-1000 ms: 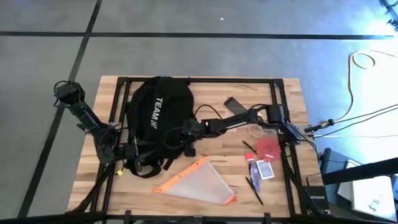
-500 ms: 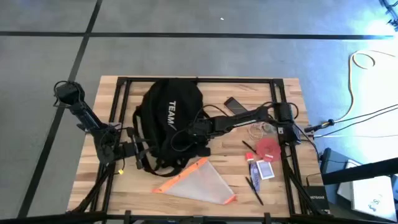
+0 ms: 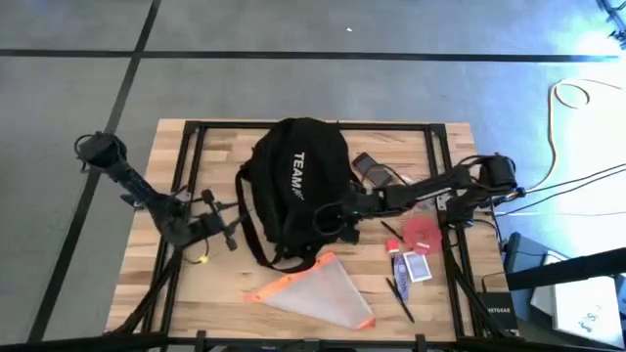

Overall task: Unpack backpack
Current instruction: Move the black bag to the center of the table

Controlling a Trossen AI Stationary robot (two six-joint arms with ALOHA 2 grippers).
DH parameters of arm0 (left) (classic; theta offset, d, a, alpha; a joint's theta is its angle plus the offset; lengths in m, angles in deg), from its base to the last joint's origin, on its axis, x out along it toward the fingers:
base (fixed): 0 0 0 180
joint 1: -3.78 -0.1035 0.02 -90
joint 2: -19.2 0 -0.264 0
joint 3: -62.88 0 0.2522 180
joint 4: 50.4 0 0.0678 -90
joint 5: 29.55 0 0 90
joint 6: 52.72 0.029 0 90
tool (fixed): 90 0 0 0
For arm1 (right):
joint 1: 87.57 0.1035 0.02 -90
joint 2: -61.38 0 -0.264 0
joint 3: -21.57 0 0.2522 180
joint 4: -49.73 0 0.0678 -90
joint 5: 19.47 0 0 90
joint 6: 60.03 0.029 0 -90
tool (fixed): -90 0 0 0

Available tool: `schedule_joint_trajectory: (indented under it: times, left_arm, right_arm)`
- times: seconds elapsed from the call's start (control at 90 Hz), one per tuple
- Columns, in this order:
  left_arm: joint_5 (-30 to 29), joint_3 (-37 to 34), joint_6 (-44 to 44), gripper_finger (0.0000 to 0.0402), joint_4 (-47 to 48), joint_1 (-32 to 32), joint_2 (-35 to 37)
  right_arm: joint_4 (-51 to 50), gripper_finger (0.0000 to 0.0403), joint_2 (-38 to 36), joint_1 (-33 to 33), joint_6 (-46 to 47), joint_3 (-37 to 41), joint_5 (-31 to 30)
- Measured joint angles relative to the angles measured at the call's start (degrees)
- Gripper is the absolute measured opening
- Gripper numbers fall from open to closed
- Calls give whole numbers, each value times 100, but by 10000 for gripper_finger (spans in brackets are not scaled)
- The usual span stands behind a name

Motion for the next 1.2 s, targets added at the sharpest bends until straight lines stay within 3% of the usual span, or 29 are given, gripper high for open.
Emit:
schedule_joint_trajectory:
  times: [0.089, 0.222, 0.4, 0.478, 0.589, 0.811, 1.067, 1.2]
  left_arm:
    - [586, 81, 46, 131, -5, -923, -2]
    - [2050, 263, -496, 134, 172, -2278, 183]
    - [3909, 932, -1476, 161, 1990, -3797, 517]
    - [4899, 1177, -1849, 172, 2697, -4410, 271]
    - [5970, 1207, -2096, 182, 2674, -4960, -250]
    - [6108, 1185, -2023, 184, 2817, -5196, -1371]
    - [6169, 1193, -2191, 185, 2199, -4944, -1742]
    - [6167, 1191, -2281, 185, 2093, -4836, -1744]
  right_arm:
    - [19, 0, -32, -2, 4, 0, 5]
    - [37, 0, -32, -2, 4, 2, 46]
    - [37, 0, -32, -9, 8, 2, 145]
    - [37, 0, -32, -9, 6, 2, 161]
    - [39, 0, -32, -9, 29, -1, 175]
    - [-390, 23, -314, -7, 218, -4, -41]
    - [-472, 123, -1600, -94, -205, -118, -442]
    - [950, 189, -1919, -315, -526, -128, -474]
